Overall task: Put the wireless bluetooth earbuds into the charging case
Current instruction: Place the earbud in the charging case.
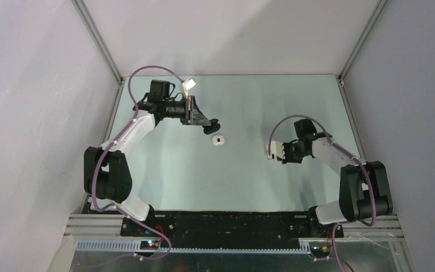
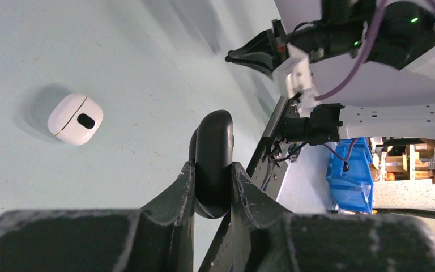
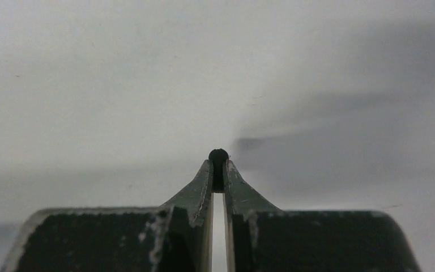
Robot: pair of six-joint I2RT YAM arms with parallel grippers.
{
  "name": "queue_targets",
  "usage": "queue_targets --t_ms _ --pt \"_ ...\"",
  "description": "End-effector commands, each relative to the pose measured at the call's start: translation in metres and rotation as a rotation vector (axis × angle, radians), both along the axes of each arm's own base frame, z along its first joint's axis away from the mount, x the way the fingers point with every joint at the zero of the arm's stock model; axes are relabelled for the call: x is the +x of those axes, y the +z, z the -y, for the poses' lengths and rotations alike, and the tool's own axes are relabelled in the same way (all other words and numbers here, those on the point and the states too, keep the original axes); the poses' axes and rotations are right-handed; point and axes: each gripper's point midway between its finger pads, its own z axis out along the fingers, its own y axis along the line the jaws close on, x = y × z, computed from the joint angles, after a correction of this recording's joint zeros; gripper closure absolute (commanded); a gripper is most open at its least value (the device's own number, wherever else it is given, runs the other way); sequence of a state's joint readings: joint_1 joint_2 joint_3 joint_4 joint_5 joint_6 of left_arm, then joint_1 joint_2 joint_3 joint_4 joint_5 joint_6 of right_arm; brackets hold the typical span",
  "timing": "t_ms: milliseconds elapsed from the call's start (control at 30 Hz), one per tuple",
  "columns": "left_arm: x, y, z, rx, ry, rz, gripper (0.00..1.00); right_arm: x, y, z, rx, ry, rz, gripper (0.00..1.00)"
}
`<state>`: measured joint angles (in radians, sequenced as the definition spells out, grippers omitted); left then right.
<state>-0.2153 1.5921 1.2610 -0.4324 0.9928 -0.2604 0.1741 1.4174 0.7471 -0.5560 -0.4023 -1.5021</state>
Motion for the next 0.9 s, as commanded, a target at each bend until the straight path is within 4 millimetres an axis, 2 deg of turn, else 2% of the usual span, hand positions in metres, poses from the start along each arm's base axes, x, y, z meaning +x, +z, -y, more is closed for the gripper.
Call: queue_targets --t_ms 0,67,100,133,167,200,233,267,300,333,400,433,467,600,867 --pt "0.011 0.017 0.001 -0.012 -0.006 0.067 1.00 -0.001 0.060 -0.024 0.131 -0.030 -0.092 0.92" --pt "0.013 0.016 0.003 -0.009 -0.012 0.071 1.00 -0.017 0.088 -0.037 0.180 -0.033 -0.167 0.93" --pt "0.014 0.014 0.006 -0.008 -0.020 0.070 1.00 -0.014 0.106 -0.047 0.201 -0.014 -0.146 0.93" --pt "0.016 0.016 0.007 -0.008 -0.024 0.079 1.00 -0.025 0.117 -0.053 0.227 -0.019 -0.183 0.93" --pt "0.016 0.013 0.012 -0.007 -0.039 0.076 1.00 -0.025 0.135 -0.066 0.248 0.016 -0.163 0.93" --pt "0.018 0.014 0.016 -0.009 -0.049 0.082 1.00 -0.038 0.146 -0.078 0.272 0.038 -0.192 0.93" --pt "0.015 0.016 0.022 -0.015 -0.074 0.089 1.00 -0.037 0.164 -0.087 0.300 0.038 -0.178 0.93" --pt "0.017 0.017 0.027 -0.018 -0.088 0.097 1.00 -0.047 0.173 -0.101 0.323 0.072 -0.195 0.93" --pt "0.013 0.018 0.035 -0.022 -0.115 0.103 1.00 -0.047 0.191 -0.111 0.352 0.075 -0.182 0.92" --pt "0.015 0.019 0.041 -0.024 -0.128 0.108 1.00 -0.053 0.198 -0.125 0.369 0.109 -0.194 0.92" --pt "0.015 0.018 0.054 -0.025 -0.161 0.113 1.00 -0.053 0.226 -0.148 0.413 0.136 -0.171 0.91" --pt "0.012 0.017 0.061 -0.024 -0.178 0.112 1.00 -0.053 0.228 -0.156 0.416 0.121 -0.192 0.91" --pt "0.012 0.016 0.068 -0.025 -0.193 0.112 1.00 -0.054 0.240 -0.167 0.429 0.148 -0.174 0.91" --pt "0.010 0.016 0.083 -0.031 -0.224 0.105 1.00 -0.046 0.245 -0.192 0.402 0.176 -0.115 0.91" --pt "0.001 0.020 0.088 -0.034 -0.248 0.121 1.00 -0.020 0.238 -0.219 0.355 0.221 0.021 0.91"
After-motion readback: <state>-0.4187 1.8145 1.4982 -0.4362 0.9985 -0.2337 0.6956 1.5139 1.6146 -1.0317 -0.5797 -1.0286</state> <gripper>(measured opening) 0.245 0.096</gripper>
